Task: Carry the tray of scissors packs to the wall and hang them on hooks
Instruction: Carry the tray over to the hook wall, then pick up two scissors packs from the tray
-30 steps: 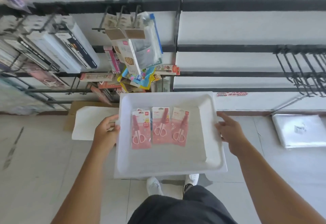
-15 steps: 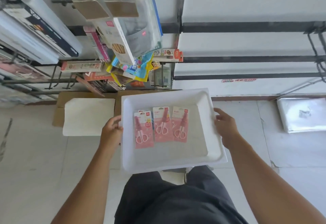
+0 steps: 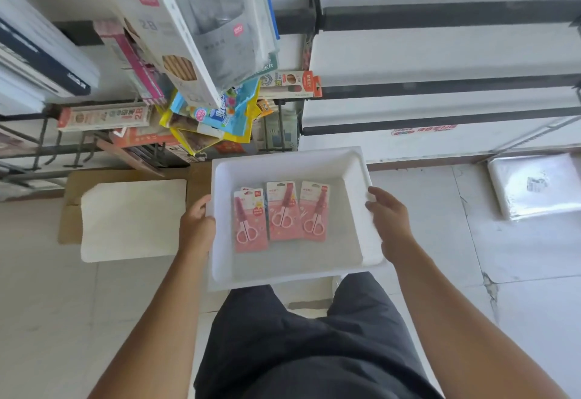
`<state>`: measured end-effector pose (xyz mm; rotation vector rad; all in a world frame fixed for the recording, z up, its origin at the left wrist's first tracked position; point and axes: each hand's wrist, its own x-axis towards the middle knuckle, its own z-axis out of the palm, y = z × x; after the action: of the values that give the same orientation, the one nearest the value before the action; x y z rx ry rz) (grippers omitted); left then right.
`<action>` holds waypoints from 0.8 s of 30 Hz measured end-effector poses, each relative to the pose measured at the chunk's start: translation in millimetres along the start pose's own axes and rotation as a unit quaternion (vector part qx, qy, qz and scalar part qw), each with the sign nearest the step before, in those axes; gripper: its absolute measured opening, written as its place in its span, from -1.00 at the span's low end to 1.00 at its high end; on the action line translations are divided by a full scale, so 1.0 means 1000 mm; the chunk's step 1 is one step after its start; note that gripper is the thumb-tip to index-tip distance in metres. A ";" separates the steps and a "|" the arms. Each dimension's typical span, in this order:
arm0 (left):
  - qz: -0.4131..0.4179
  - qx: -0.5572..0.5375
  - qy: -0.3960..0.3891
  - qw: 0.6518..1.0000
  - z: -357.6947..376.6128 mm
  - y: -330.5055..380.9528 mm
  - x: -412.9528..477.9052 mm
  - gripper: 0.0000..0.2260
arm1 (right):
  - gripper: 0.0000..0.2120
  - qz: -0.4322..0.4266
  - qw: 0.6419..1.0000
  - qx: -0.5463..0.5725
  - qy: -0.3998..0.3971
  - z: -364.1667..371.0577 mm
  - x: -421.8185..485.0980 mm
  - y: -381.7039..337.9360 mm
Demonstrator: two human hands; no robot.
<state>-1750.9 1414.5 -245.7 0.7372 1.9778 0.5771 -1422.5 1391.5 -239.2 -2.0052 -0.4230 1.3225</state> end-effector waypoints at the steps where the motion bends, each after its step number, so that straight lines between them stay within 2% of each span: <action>1: -0.002 -0.004 0.004 1.000 0.000 0.002 0.003 -0.47 | -0.58 -0.003 1.000 -0.003 -0.001 0.002 0.002 -0.007; 4: -0.001 0.007 0.027 1.000 0.005 0.004 -0.001 -0.60 | -0.64 -0.052 0.998 -0.033 0.009 0.010 -0.006 -0.016; 6: 0.025 0.058 0.095 0.993 0.011 0.009 -0.006 -0.71 | -0.69 -0.140 0.984 -0.102 0.027 0.019 -0.020 -0.014; 8: 0.076 0.097 0.164 0.979 0.019 0.014 -0.013 -0.74 | -0.77 -0.195 0.974 -0.116 0.004 0.030 -0.028 -0.007; 9: 0.104 0.083 0.168 0.977 0.024 0.018 -0.016 -0.75 | -0.82 -0.198 0.974 -0.109 -0.024 0.036 -0.033 -0.007; 11: 0.138 0.022 0.126 0.982 0.036 0.028 -0.025 -0.74 | -0.79 -0.196 0.974 -0.100 -0.058 0.049 -0.041 -0.007; 13: 0.137 -0.015 0.083 0.987 0.048 0.031 -0.029 -0.76 | -0.80 -0.190 0.973 -0.097 -0.086 0.059 -0.046 -0.004; 16: 0.133 0.001 0.054 0.990 0.065 0.023 -0.024 -0.73 | -0.76 -0.154 0.973 -0.129 -0.109 0.081 -0.035 0.003; 19: 0.129 0.026 0.044 0.990 0.080 0.009 -0.015 -0.68 | -0.81 -0.103 0.971 -0.189 -0.101 0.107 -0.009 0.020; 22: 0.128 0.050 0.045 0.990 0.089 0.001 -0.008 -0.67 | -0.53 -0.057 0.956 -0.276 -0.086 0.132 0.011 0.034; 24: 0.131 0.060 0.057 0.988 0.092 -0.003 -0.002 -0.69 | -0.40 -0.050 0.926 -0.367 -0.078 0.148 0.017 0.043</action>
<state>-1670.2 1420.5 -289.3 1.0707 2.0481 0.6711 -1552.1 1425.0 -316.8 -2.4183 -1.2285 1.3867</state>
